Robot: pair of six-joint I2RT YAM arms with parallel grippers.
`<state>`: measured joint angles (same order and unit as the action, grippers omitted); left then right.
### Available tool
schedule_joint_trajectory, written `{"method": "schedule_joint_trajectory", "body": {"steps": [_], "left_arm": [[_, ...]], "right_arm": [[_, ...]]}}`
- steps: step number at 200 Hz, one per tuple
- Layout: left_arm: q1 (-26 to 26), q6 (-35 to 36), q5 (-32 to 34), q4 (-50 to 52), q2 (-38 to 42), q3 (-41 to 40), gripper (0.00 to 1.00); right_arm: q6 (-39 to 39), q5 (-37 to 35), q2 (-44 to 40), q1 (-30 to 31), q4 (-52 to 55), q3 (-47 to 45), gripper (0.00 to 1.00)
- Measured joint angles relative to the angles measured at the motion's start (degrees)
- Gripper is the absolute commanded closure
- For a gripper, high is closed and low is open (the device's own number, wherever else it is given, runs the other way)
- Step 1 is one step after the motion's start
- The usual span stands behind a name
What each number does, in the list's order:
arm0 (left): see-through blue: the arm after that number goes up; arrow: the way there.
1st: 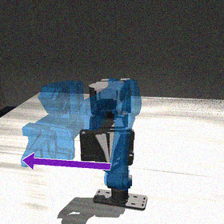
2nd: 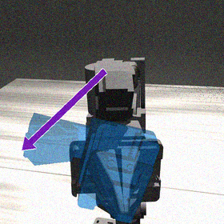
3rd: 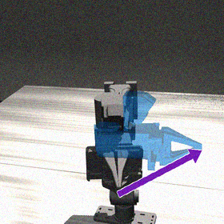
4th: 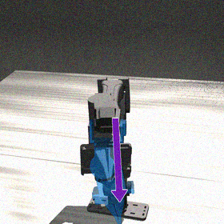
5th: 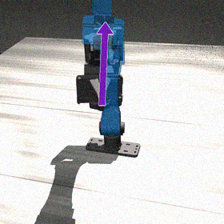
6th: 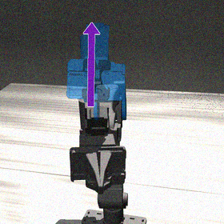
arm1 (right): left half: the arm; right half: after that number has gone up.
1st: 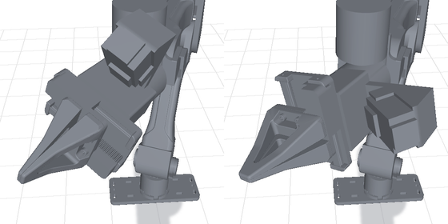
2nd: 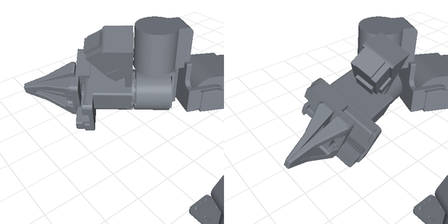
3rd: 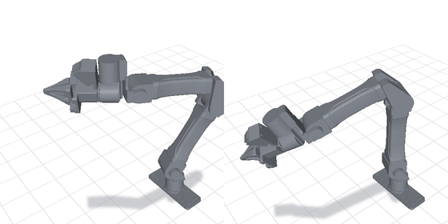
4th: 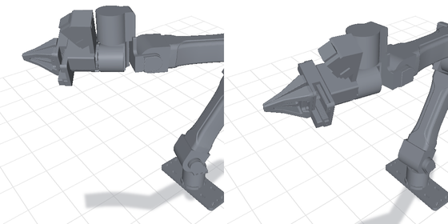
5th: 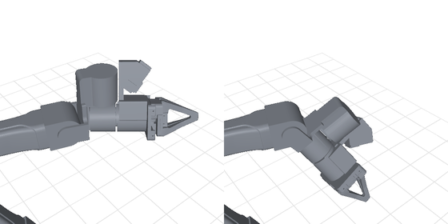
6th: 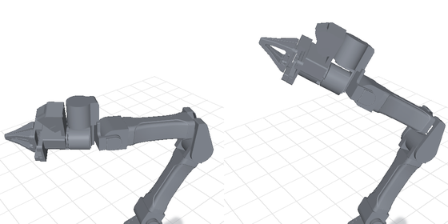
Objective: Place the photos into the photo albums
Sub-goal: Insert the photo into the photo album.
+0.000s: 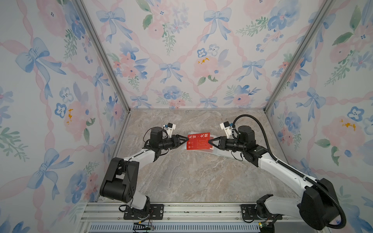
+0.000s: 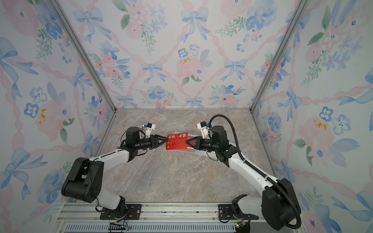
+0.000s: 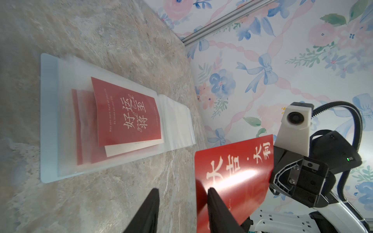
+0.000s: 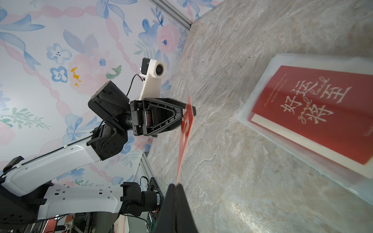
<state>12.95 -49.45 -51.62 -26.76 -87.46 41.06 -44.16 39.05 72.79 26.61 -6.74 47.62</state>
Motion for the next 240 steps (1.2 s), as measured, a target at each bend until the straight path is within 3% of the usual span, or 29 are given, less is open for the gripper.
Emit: {"method": "schedule_joint_trajectory", "body": {"steps": [81,105,172,240], "left_arm": [[2.21,-0.81,-2.56,-1.51,-1.29,1.66,0.6],[2.58,-0.87,-2.97,-1.49,-1.77,1.68,0.66],[2.4,-1.84,-3.17,-1.99,-1.77,1.66,0.97],[2.4,-1.86,-3.23,-2.36,-1.77,1.66,1.0]], "right_arm": [[-0.66,0.39,0.52,0.0,-1.46,0.0,0.96],[-0.63,0.26,0.52,0.0,-1.44,0.0,0.95],[0.28,-1.9,0.52,-0.33,0.46,0.0,0.95],[3.56,-5.75,0.5,-0.33,6.34,0.0,0.92]]}}
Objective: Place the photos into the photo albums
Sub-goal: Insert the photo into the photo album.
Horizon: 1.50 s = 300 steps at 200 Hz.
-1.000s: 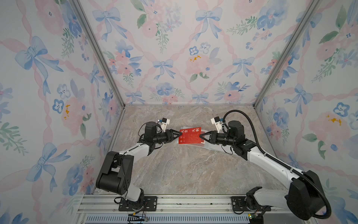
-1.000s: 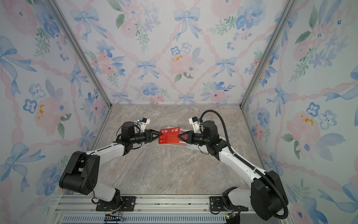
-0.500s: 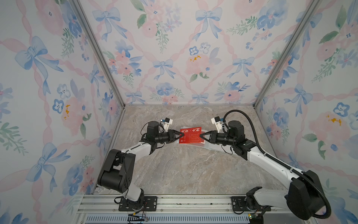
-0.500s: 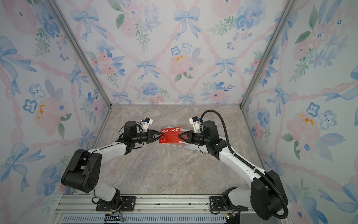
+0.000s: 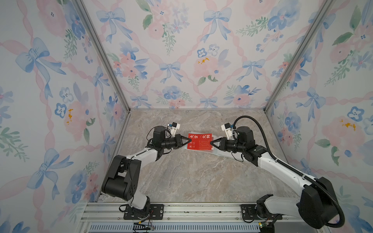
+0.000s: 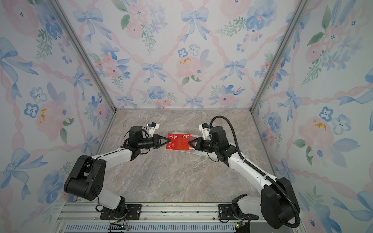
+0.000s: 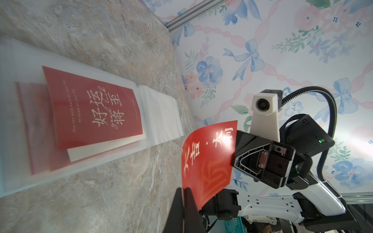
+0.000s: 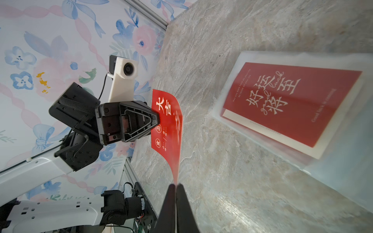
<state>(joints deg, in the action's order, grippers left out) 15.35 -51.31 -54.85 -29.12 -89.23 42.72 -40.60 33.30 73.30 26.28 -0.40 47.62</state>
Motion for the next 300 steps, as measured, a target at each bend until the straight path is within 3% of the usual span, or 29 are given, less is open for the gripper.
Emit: {"method": "schedule_joint_trajectory", "body": {"steps": [153,234,300], "left_arm": [[0.0,0.0,3.43,0.0,0.0,-0.04,1.0],[1.77,-0.66,5.57,-0.04,-5.55,5.66,1.0],[5.6,-2.6,6.4,-0.24,-16.22,16.2,1.0]], "right_arm": [[3.41,-5.11,-1.73,-0.5,5.88,0.07,0.8],[1.18,-5.64,-5.38,-11.96,6.69,-5.79,0.79],[1.66,-3.41,-5.38,-16.06,7.15,-6.58,0.79]]}}
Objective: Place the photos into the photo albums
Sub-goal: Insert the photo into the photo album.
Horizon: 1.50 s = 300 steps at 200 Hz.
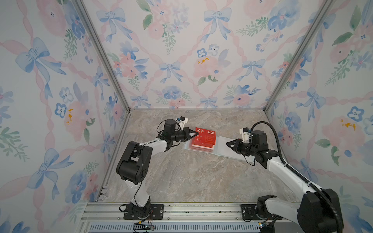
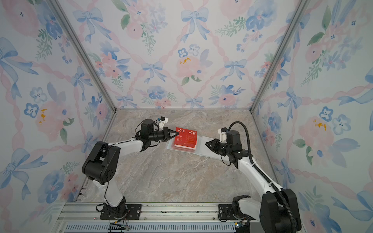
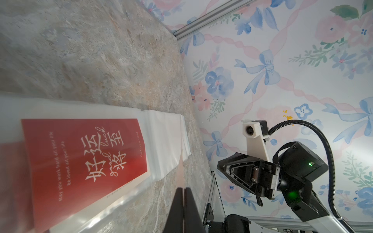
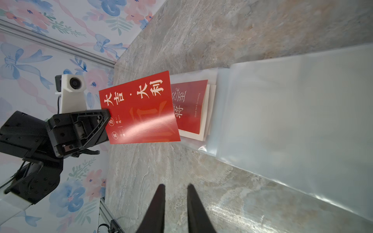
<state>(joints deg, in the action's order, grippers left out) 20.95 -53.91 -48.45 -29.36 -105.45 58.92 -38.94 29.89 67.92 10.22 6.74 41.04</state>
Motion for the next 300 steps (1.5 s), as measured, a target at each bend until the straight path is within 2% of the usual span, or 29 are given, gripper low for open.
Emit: {"method": "schedule_joint_trajectory", "body": {"steps": [36,105,165,247,300], "left_arm": [[1.14,-1.57,-0.28,0.0,-5.68,4.55,1.0],[2.34,-2.01,1.09,0.61,-11.89,9.25,1.0],[4.37,5.97,5.25,12.87,-13.22,15.39,1.0],[4.44,7.89,6.05,15.89,-13.25,15.37,1.0],[4.87,8.52,6.32,16.04,-13.25,12.0,1.0]], "right_arm": [[0.83,1.2,0.24,-2.62,0.0,-0.07,0.79],[1.42,2.97,1.09,-5.6,0.02,-1.14,0.79],[1.92,3.87,1.09,-7.19,0.33,-1.14,0.79],[1.97,4.07,1.07,-7.56,0.79,-1.14,0.79],[1.97,4.04,0.92,-7.56,1.27,-1.16,0.79]]}}
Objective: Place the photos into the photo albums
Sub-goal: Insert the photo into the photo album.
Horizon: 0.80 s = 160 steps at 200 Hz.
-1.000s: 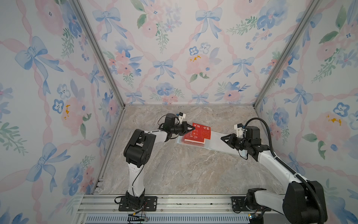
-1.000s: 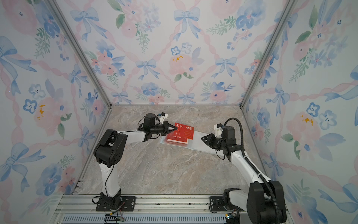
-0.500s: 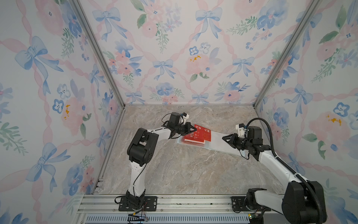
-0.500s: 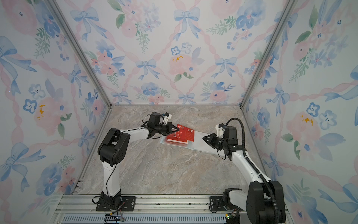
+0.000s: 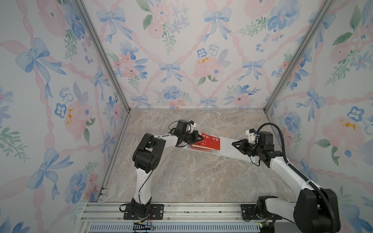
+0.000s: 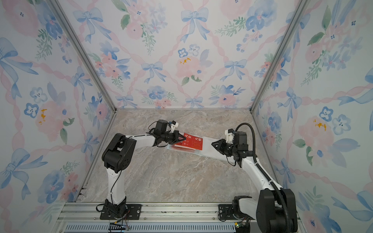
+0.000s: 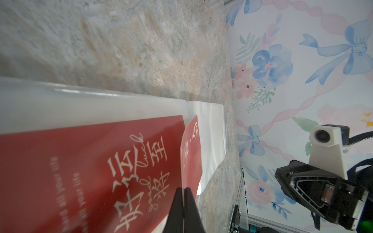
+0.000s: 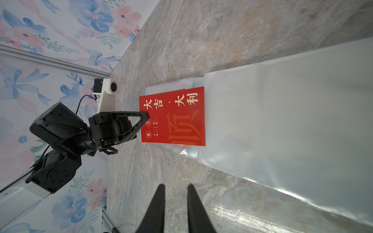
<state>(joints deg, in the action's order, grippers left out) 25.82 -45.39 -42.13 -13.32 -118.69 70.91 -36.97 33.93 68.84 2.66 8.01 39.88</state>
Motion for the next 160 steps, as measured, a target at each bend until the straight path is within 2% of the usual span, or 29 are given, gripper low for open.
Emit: {"method": "schedule_joint_trajectory", "body": {"steps": [92,160], "left_arm": [[2.93,0.0,1.36,0.2,0.02,-0.74,1.0],[6.1,-0.24,6.01,0.2,0.02,-0.24,1.0]], "right_arm": [[0.02,-0.11,-1.01,0.0,0.52,-0.13,0.79],[0.15,-0.98,-2.14,0.0,1.33,-0.92,0.79]]}}
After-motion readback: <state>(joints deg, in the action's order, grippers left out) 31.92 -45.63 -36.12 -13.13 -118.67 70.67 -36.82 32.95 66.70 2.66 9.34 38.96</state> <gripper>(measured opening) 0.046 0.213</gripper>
